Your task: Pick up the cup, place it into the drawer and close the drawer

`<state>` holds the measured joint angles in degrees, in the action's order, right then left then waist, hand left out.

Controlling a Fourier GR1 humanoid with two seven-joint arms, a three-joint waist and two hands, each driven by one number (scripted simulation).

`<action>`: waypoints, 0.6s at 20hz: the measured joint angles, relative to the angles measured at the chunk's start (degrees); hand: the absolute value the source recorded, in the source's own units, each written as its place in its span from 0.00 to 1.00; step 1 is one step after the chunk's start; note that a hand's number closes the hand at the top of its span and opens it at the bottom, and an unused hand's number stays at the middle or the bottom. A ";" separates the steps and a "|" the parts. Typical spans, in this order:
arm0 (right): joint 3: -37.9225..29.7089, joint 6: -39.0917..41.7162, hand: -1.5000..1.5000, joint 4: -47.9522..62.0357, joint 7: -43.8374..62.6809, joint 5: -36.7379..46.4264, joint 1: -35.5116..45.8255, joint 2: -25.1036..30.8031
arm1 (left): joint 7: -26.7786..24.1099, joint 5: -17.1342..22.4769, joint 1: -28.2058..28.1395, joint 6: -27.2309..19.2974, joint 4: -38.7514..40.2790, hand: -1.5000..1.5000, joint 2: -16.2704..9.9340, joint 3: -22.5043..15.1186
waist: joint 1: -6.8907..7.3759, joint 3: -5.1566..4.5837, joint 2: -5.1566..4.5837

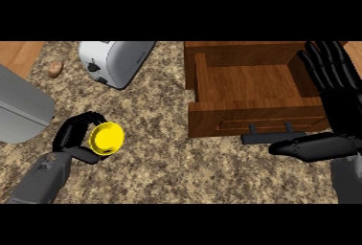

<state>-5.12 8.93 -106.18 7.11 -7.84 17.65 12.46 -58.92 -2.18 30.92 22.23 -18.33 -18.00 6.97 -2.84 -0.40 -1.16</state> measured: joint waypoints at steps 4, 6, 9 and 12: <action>-1.00 0.24 0.00 0.05 0.27 -0.68 -0.46 0.50 | -1.15 5.01 -0.79 -7.34 -0.04 1.00 3.11 6.02 | 0.95 0.09 0.33; -1.53 0.50 0.00 0.04 0.34 -1.02 -0.88 0.85 | -2.11 7.07 -0.98 -9.95 -0.66 1.00 5.34 8.30 | 1.28 0.15 0.52; -2.26 0.97 0.00 0.44 0.02 -1.21 -1.35 1.37 | -2.59 8.12 -0.03 -11.55 -2.09 1.00 7.82 9.23 | 1.65 0.23 0.72; -2.79 1.09 0.00 -0.53 0.62 -1.51 -2.28 1.65 | -1.70 8.14 1.35 -12.02 -4.35 1.00 8.93 8.68 | 1.98 0.31 0.94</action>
<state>-7.91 10.02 -106.71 7.73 -9.36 15.37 14.11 -60.62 5.96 32.27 10.21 -22.67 -9.07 15.65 -0.86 -0.09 -0.21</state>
